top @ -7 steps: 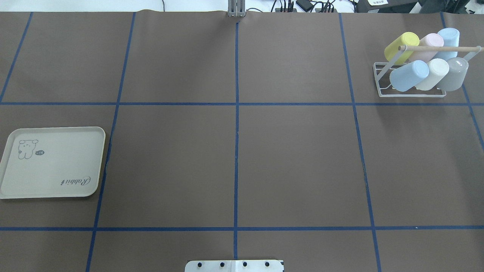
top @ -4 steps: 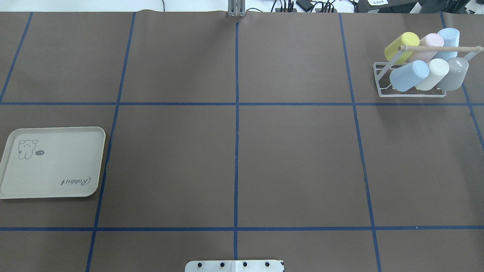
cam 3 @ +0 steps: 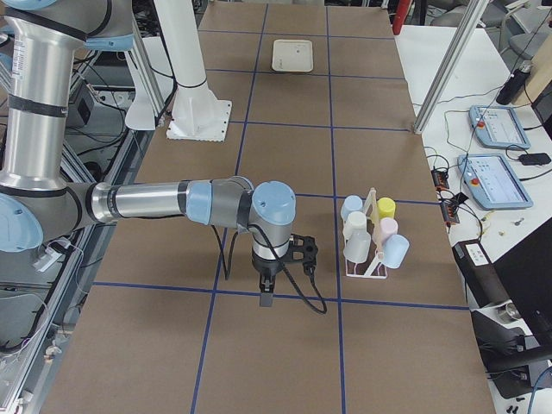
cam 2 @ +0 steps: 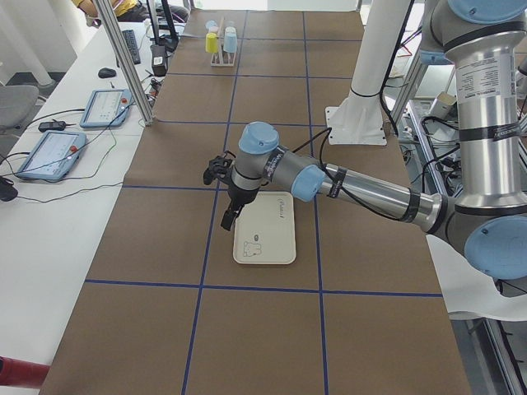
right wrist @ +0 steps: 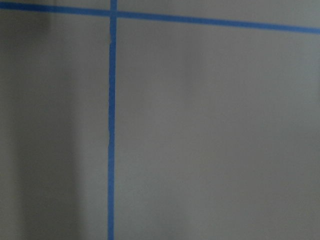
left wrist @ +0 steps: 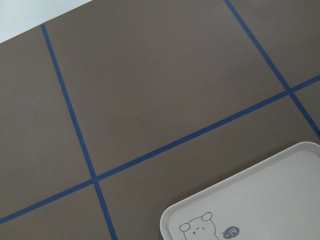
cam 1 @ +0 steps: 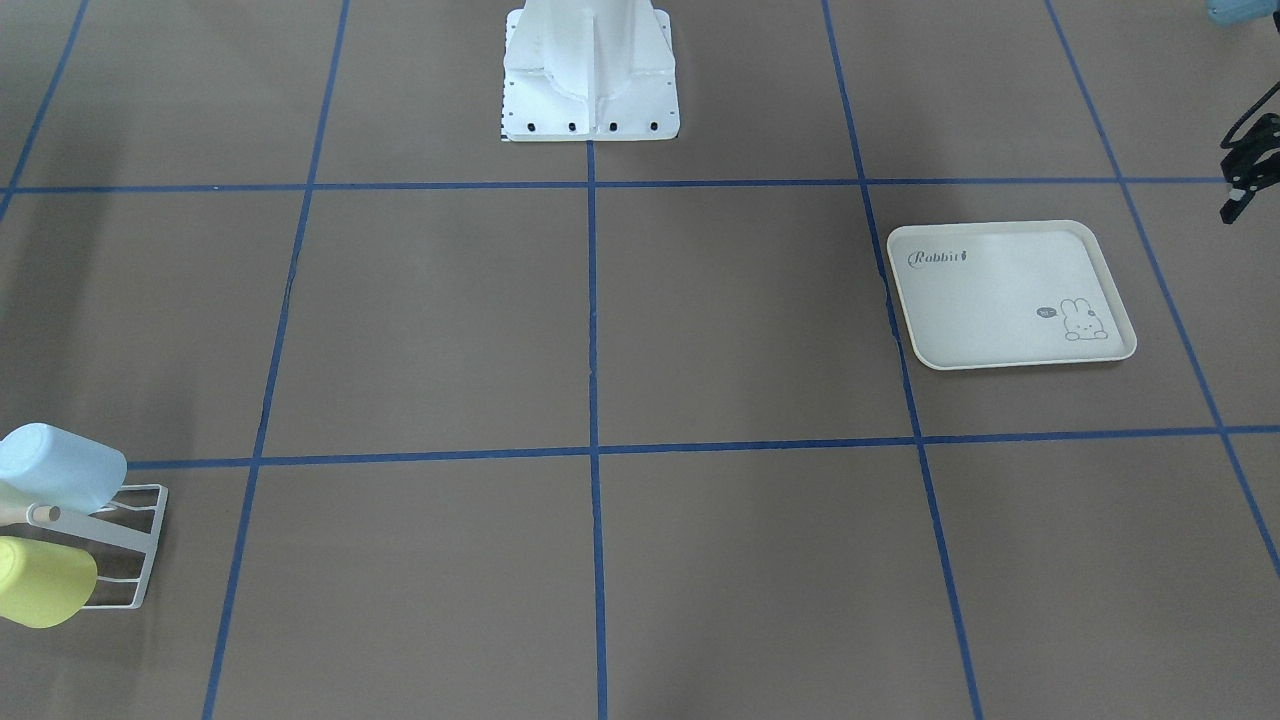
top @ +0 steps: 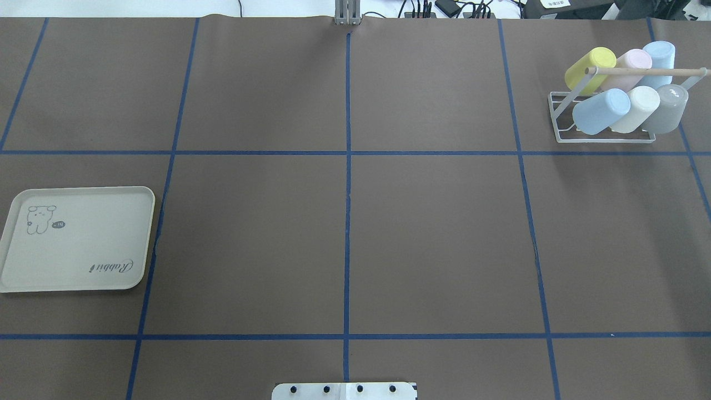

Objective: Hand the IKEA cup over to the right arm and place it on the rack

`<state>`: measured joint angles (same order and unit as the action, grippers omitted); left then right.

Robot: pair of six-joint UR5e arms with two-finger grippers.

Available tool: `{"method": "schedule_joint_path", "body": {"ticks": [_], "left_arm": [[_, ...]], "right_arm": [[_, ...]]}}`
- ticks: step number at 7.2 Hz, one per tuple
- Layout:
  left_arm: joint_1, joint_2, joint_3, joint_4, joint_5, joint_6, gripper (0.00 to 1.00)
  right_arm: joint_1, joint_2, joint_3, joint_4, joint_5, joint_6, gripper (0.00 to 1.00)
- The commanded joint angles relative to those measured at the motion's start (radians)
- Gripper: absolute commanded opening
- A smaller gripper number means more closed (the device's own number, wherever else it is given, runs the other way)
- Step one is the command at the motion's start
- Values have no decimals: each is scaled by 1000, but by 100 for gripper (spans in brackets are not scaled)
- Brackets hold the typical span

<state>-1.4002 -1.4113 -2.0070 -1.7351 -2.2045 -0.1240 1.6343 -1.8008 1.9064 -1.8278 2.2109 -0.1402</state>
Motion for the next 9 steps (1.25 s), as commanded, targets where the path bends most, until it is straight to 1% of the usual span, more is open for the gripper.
{"method": "schedule_joint_path", "body": {"ticks": [1, 2, 3, 5, 6, 8, 9], "left_arm": [[-98, 9, 22, 115, 12, 130, 100], [-197, 9, 77, 120, 8, 309, 100], [-242, 18, 109, 121, 8, 376, 100], [-263, 113, 108, 121, 2, 392, 100], [-263, 138, 129, 120, -1, 377, 100], [-260, 227, 123, 103, -55, 386, 100], [-258, 230, 99, 115, -57, 388, 100]], "right_arm": [[1, -34, -15, -25, 56, 2, 100], [1, -34, -15, -25, 58, 2, 100], [1, -31, -20, -25, 61, 5, 100], [1, -26, -17, -24, 61, 1, 100], [1, -25, -14, -24, 59, -8, 100], [1, -25, -12, -24, 62, -12, 100], [1, -25, -10, -25, 64, -12, 100]]}}
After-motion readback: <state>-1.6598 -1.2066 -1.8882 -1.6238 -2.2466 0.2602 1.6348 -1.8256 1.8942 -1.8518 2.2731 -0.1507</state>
